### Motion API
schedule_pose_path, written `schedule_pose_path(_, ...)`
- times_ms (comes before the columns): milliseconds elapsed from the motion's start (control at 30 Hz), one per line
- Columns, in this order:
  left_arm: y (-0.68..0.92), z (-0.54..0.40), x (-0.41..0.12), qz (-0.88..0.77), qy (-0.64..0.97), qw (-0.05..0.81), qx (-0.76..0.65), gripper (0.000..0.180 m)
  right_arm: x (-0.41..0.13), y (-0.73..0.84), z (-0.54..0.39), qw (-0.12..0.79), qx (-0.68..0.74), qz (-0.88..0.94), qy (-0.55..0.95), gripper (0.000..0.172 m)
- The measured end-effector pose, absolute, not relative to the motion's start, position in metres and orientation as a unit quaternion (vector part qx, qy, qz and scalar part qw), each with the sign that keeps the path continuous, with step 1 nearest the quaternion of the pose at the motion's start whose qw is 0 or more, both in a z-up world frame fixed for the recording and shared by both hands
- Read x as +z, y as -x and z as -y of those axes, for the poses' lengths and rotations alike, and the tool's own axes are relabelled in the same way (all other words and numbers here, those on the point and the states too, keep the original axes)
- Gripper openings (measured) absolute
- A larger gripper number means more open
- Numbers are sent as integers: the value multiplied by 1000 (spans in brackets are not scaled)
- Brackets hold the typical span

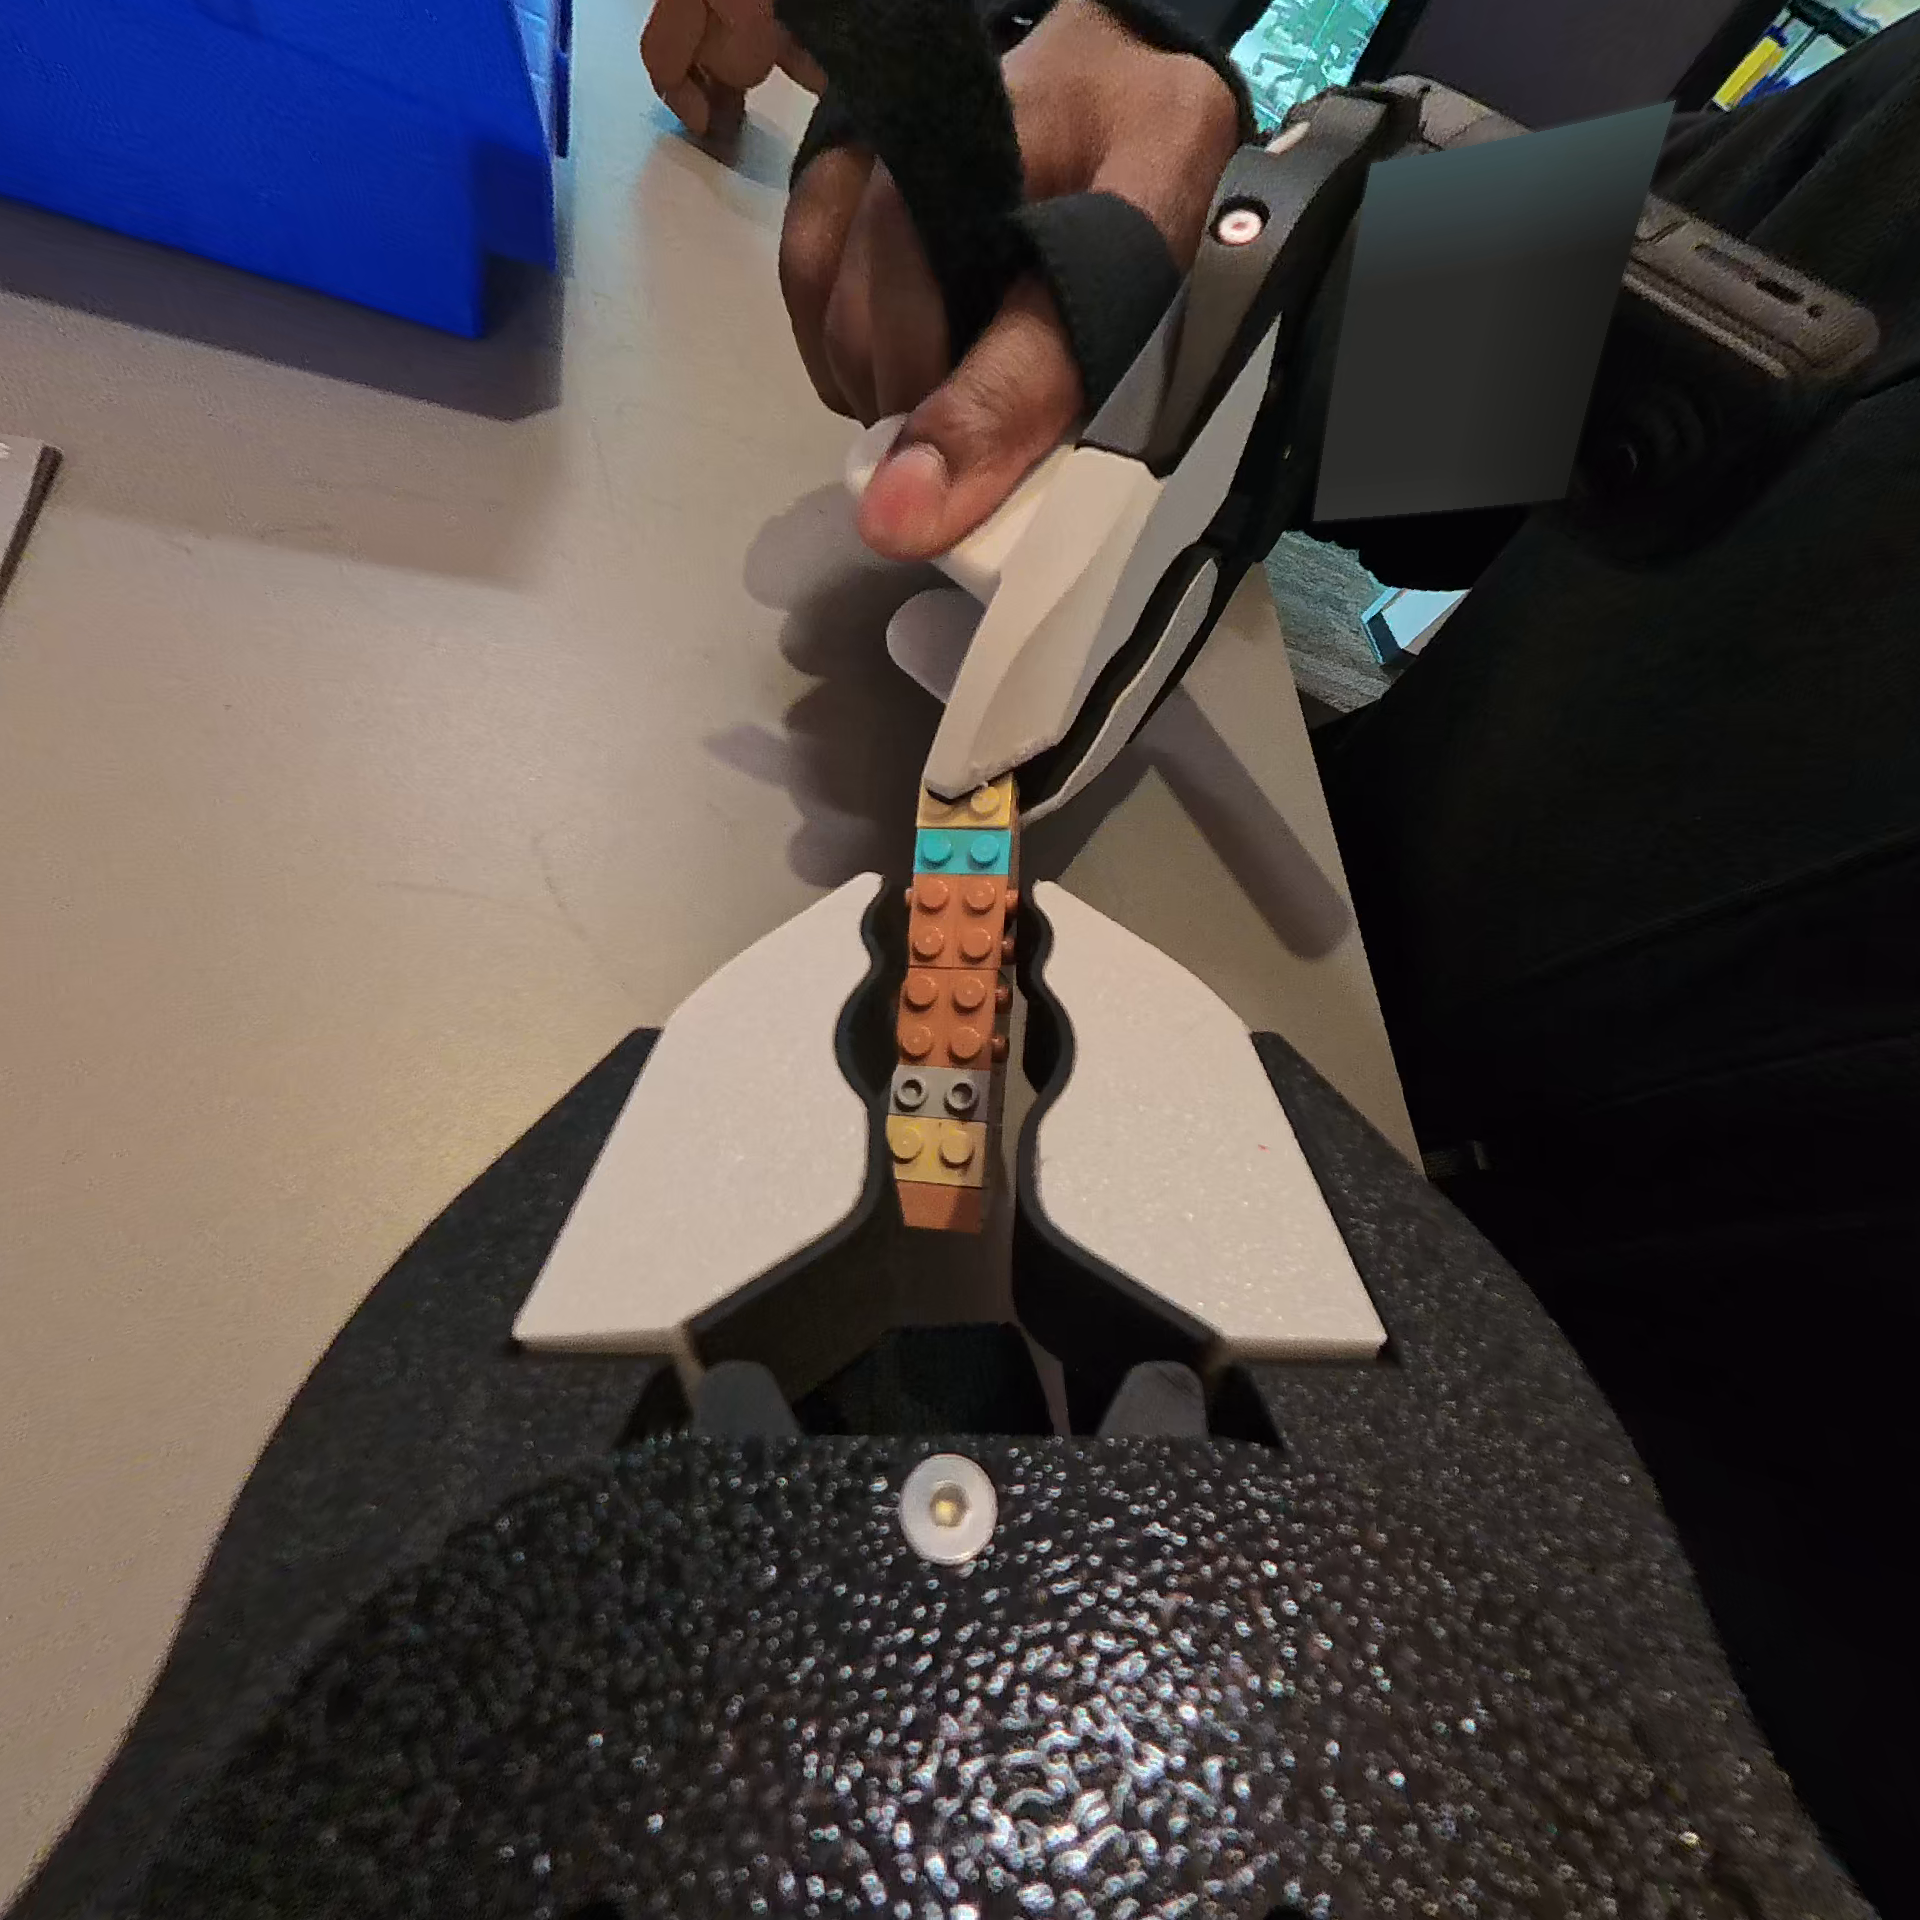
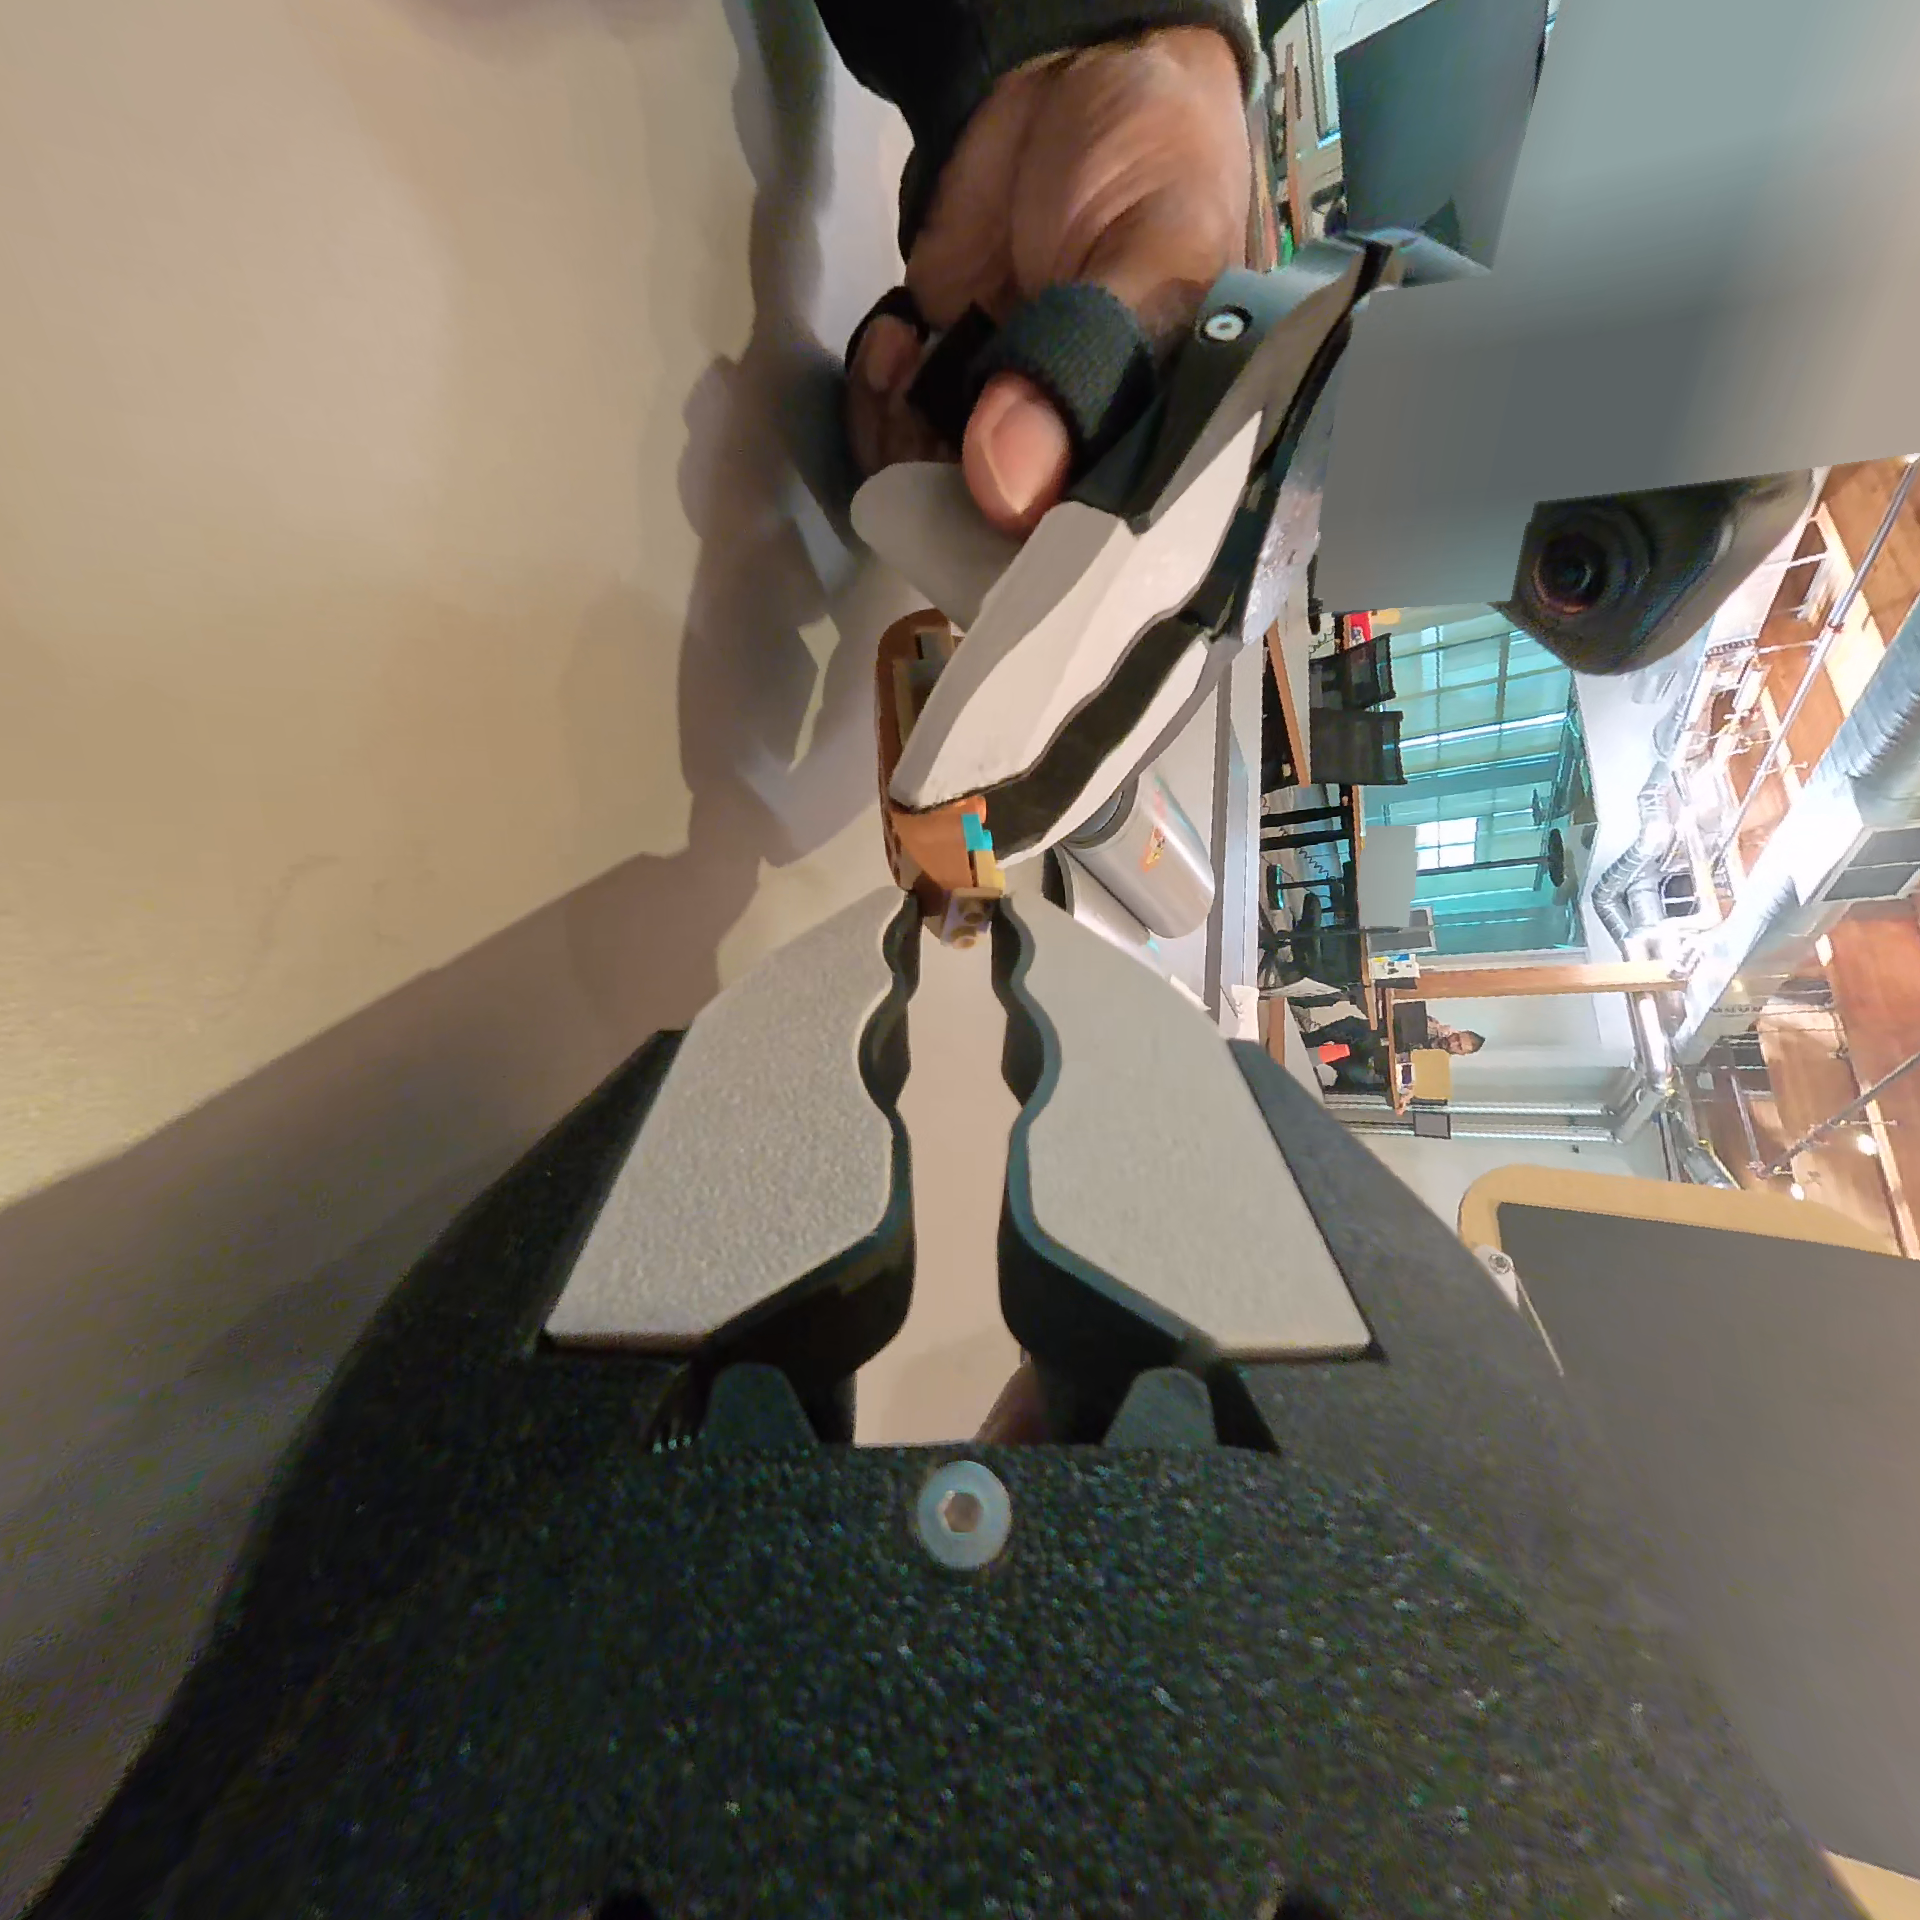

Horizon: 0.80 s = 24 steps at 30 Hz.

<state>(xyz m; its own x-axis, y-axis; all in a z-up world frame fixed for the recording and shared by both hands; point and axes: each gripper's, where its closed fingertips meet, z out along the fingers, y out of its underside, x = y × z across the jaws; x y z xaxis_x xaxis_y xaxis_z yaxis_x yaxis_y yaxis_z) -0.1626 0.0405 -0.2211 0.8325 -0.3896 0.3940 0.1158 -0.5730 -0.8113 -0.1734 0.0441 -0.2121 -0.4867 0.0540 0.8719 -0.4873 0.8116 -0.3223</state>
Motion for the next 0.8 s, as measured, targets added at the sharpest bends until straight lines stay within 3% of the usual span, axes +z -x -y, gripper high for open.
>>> schedule_pose_path(467, 162, -40, -221, -74, 840, 452, -292, 19, -212, 174, -44, 508, 261, 806, -154, 16)
schedule_pose_path(633, 160, -39, -221, -76, 839, 449, -297, 19, -211, 173, -44, 513, 262, 802, -158, 28)
schedule_pose_path(800, 158, -39, -222, -74, 839, 444, -306, 19, -212, 169, -40, 507, 274, 800, -168, 18)
